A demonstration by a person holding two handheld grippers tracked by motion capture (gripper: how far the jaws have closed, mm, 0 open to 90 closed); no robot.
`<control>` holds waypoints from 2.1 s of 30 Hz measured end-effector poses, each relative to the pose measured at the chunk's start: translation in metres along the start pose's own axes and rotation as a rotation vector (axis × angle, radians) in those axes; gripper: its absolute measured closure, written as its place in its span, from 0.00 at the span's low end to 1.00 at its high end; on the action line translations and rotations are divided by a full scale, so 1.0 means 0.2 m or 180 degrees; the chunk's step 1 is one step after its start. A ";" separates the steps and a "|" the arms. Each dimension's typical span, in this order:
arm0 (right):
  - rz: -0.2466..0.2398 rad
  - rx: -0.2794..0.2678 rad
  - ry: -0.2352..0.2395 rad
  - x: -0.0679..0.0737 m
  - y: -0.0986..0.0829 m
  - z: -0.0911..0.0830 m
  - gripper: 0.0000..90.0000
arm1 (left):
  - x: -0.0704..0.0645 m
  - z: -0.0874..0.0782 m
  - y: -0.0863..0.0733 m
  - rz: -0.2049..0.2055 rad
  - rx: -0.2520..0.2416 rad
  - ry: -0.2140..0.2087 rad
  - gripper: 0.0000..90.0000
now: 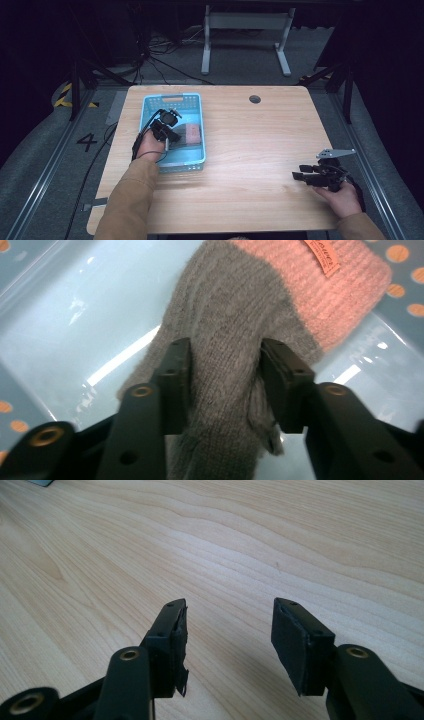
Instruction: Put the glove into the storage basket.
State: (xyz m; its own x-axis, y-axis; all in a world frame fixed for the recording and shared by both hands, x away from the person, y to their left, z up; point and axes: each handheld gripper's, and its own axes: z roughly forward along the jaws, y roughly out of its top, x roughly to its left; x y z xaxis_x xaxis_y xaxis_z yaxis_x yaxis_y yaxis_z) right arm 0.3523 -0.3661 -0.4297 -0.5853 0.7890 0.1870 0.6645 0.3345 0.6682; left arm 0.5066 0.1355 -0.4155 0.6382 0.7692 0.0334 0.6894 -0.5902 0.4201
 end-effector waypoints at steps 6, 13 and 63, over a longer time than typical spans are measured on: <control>-0.0033 -0.0012 0.0019 0.01 0.01 0.01 0.54 | -0.01 -0.03 0.00 -0.0008 -0.0154 -0.0029 0.49; -0.0080 -0.0013 0.0073 0.01 0.05 0.04 0.53 | -0.08 -0.16 0.01 0.0023 -0.0477 -0.0139 0.50; -0.0259 0.0159 0.0250 0.05 0.14 0.19 0.53 | -0.67 -0.33 -0.48 0.0806 -0.1153 -0.0920 0.50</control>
State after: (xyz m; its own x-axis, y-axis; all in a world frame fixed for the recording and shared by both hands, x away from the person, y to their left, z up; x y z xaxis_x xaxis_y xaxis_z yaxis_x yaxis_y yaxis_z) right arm 0.3819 -0.3303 -0.4364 -0.6715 0.7160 0.1907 0.6345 0.4227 0.6471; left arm 0.3325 0.1039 -0.4008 0.8731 0.4843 -0.0556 0.3713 -0.5868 0.7196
